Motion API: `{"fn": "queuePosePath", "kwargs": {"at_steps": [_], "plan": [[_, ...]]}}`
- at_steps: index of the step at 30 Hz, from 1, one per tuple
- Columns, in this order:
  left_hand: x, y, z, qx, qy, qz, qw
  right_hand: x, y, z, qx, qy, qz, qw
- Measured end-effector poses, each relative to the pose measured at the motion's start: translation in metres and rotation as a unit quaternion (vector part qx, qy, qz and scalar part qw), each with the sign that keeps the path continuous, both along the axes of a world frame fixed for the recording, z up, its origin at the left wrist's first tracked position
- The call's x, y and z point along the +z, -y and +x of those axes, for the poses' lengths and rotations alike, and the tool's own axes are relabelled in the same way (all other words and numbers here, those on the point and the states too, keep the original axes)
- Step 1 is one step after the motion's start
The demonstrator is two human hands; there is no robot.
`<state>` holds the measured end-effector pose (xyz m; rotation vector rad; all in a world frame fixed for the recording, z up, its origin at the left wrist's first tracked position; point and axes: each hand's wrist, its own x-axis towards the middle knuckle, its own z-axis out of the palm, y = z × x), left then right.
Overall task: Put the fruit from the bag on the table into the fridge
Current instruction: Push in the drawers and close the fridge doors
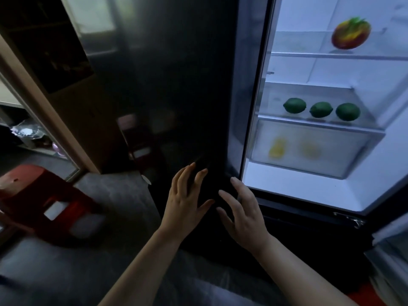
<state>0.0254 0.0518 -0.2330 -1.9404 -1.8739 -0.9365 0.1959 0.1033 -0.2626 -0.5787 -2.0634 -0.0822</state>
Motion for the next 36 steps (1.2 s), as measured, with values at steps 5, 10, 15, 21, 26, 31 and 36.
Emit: {"fn": "queuePosePath", "kwargs": {"at_steps": [5,10,15,21,26,31,36], "plan": [[-0.003,-0.01,-0.011,-0.034,-0.008,0.052,0.998,0.02,-0.01,-0.01,-0.02,-0.013,0.038,0.999],[-0.007,-0.02,-0.012,-0.038,-0.017,0.067,0.997,0.019,-0.013,-0.014,-0.043,-0.035,0.039,0.998],[-0.012,-0.032,-0.007,-0.044,-0.013,0.085,0.995,0.018,-0.018,-0.016,-0.065,-0.049,0.017,0.997],[-0.015,-0.05,-0.008,-0.051,-0.021,0.095,0.994,0.019,-0.032,-0.013,-0.098,-0.044,0.025,0.994],[-0.015,-0.071,-0.007,-0.055,-0.04,0.087,0.994,0.018,-0.051,-0.016,-0.14,-0.05,0.002,0.989],[-0.014,-0.109,0.004,-0.036,-0.042,0.046,0.997,0.025,-0.088,-0.011,-0.173,-0.032,-0.055,0.983],[-0.027,-0.134,0.007,-0.005,-0.072,0.1,0.992,0.026,-0.11,-0.006,-0.165,-0.019,-0.061,0.984]]}}
